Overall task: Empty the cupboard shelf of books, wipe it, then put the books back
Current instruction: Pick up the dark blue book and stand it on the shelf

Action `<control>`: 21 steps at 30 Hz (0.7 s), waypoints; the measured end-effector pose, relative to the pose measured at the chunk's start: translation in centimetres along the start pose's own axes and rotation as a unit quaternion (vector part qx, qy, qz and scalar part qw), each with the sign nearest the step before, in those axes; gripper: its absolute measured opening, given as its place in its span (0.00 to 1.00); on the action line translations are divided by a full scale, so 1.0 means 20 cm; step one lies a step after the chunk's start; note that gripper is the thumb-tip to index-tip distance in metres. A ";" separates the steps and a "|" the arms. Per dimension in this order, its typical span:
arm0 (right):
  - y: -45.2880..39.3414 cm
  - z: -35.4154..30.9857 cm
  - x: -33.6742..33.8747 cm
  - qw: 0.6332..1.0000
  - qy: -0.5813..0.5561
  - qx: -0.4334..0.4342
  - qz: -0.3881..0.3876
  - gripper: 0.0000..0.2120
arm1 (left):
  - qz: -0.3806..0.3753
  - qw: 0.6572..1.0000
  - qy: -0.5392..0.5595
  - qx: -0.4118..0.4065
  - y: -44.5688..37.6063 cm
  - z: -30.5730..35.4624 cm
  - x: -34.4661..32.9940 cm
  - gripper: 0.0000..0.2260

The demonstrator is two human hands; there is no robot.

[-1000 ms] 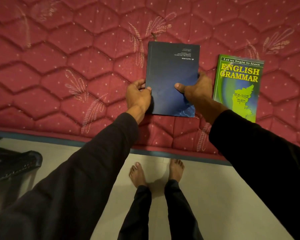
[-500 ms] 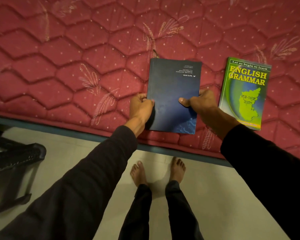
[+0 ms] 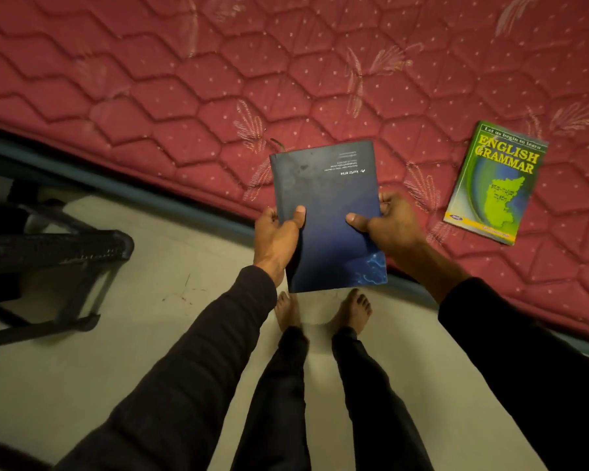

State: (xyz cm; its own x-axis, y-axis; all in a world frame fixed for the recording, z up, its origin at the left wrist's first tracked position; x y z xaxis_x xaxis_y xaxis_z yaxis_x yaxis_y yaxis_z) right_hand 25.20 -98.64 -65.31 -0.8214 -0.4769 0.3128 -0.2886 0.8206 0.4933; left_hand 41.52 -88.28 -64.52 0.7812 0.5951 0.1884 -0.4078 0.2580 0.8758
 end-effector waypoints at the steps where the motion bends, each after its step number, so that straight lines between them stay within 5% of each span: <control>1: 0.03 -0.05 -0.01 1.000 -0.001 0.006 -0.004 0.16 | 0.002 1.000 0.013 -0.008 0.05 0.02 0.04 0.09; 16: 0.65 -0.88 -0.08 0.992 -0.039 0.111 -0.052 0.11 | 0.053 0.980 0.188 -0.039 0.91 0.17 0.57 0.12; 21: 0.80 -1.04 -0.07 0.984 -0.012 0.141 -0.106 0.19 | 0.077 0.967 0.236 -0.050 1.16 0.14 0.67 0.13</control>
State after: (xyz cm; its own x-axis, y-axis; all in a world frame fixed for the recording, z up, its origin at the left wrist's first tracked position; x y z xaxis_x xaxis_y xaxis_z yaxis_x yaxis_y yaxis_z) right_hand 32.09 -91.37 -40.93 -0.7390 -0.6414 0.2059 -0.5768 0.7604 0.2986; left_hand 43.82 -76.50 -40.41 0.4137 0.9078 0.0693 -0.5646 0.1961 0.8017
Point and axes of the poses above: each hand's wrist, its own y-axis away from the middle knuckle, its own x-axis out of the back of the hand, z = x × y, the point moved 5 cm from there along -y, towards the middle knuckle, and after that the axes turned 14 degrees about x, right-handed, at the moved point
